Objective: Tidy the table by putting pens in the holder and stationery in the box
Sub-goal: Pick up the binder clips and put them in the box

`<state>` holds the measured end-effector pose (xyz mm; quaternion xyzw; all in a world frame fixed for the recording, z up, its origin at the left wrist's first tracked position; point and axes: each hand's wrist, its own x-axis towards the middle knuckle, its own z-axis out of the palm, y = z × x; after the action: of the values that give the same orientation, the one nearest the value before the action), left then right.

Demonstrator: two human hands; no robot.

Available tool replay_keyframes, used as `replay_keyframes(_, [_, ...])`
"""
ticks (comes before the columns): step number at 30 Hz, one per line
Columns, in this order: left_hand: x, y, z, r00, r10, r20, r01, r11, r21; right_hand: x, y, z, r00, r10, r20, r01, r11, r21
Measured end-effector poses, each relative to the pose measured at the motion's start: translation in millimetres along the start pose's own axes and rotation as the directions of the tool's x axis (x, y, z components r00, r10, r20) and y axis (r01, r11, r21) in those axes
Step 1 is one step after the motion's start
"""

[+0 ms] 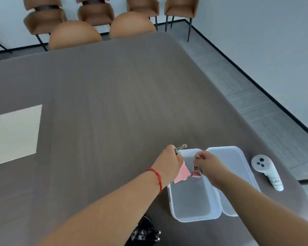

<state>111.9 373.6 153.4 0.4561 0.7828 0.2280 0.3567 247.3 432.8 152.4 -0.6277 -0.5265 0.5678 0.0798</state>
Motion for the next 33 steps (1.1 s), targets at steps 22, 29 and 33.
replay_keyframes(22, [61, -29, 119, 0.969, -0.138, 0.205, 0.004, 0.839, 0.544, 40, 115, 43, 0.981, -0.121, 0.152, 0.192, 0.71, -0.677])
replay_keyframes(29, [54, -31, 116, 0.97, -0.125, 0.209, 0.0, 0.857, 0.515, 30, 114, 47, 0.973, -0.16, 0.163, 0.227, 0.593, -0.772])
replay_keyframes(33, [47, -27, 108, 0.972, -0.097, 0.213, -0.017, 0.88, 0.474, 22, 112, 44, 0.975, -0.153, 0.161, 0.22, 0.57, -0.792])
